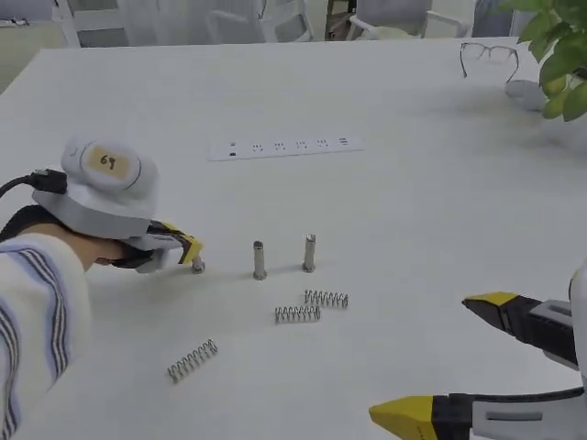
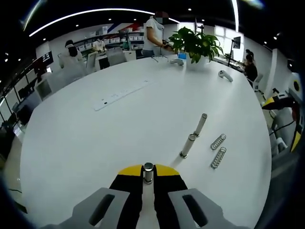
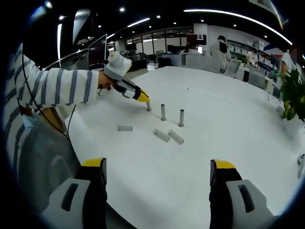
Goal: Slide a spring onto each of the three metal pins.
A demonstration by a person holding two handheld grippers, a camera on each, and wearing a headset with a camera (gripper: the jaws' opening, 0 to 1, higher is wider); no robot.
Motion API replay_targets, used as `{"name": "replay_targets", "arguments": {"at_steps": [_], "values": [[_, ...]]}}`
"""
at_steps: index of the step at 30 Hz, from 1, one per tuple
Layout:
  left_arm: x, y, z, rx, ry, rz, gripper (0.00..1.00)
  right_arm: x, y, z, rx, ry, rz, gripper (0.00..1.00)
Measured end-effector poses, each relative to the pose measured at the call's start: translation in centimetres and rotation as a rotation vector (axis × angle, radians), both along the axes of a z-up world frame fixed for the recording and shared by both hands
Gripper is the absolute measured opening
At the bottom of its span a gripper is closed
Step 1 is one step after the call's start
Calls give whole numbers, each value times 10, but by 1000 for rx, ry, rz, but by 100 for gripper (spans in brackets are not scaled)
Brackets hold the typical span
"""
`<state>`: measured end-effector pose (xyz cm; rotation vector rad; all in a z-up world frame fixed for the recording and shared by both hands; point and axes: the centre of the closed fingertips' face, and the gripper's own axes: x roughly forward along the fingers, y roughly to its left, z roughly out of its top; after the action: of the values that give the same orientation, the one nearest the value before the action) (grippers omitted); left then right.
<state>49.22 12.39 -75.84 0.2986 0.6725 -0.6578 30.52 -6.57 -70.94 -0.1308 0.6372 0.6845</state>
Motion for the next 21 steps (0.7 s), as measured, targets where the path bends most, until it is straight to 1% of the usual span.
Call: {"name": "replay_targets", "arguments": {"at_steps": [2, 4, 6, 8, 9, 13, 17, 19, 21], "values": [[-1, -2, 0, -9, 4, 8, 0, 0, 0, 0, 1, -1, -1, 88], [-2, -2, 1, -22, 18, 35, 0, -1, -1, -1, -1, 2, -1, 87], [-2, -4, 2, -28, 9, 35, 0, -1, -2, -1, 0, -4, -5, 88], [-4, -5, 2, -27, 9, 33, 0, -1, -2, -1, 7, -4, -11, 88], [-5, -6, 2, -30, 15, 39, 0, -1, -2, -1, 9, -5, -12, 88], [-7, -8, 2, -30, 9, 32, 0, -1, -3, -1, 11, -6, -14, 88], [-10, -8, 2, -44, 29, 43, 0, -1, -2, -1, 15, -10, -13, 87], [-11, -8, 2, -43, 29, 46, 0, -2, -2, -1, 14, -9, -13, 87], [-12, -8, 2, -38, 22, 47, 0, -2, -2, -1, 17, -10, -12, 87]]}}
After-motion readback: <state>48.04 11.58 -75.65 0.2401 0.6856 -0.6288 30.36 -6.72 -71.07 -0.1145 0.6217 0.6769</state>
